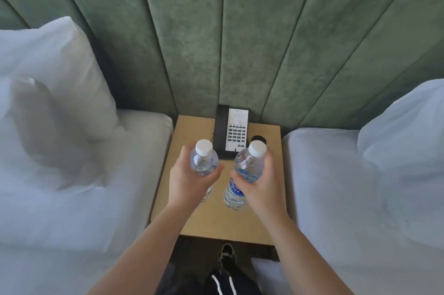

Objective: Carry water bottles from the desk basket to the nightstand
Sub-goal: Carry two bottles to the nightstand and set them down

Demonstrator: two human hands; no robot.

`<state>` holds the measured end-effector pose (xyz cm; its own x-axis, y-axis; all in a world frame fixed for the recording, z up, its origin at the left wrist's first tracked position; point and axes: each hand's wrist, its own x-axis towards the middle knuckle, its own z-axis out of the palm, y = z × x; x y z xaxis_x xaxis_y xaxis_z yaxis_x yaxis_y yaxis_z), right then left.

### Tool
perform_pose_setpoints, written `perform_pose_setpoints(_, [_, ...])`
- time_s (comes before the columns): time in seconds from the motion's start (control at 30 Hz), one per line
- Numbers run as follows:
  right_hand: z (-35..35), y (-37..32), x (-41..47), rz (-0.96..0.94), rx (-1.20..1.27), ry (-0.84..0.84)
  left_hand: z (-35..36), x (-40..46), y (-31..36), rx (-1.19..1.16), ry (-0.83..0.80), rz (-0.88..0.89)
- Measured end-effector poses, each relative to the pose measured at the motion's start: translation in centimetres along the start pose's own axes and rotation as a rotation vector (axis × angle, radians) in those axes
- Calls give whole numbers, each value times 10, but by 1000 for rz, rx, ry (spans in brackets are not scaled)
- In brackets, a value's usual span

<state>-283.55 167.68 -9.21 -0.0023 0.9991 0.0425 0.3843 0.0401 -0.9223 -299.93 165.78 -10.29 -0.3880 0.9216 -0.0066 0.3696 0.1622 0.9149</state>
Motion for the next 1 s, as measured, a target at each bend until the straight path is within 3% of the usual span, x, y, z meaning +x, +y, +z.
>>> perform_pose_setpoints(0.3, [54, 23, 109, 4, 32, -128, 5, 88, -31, 53, 76, -163])
perform_pose_setpoints(0.43, [101, 38, 150, 25, 22, -188, 1, 141, -59, 68, 35, -218])
perform_pose_setpoints(0.73, [202, 90, 235, 94, -36, -83, 21, 252, -141, 110, -89, -149])
perform_pose_setpoints(1.0, [243, 123, 274, 146, -47, -73, 39, 317, -184, 11, -34, -209])
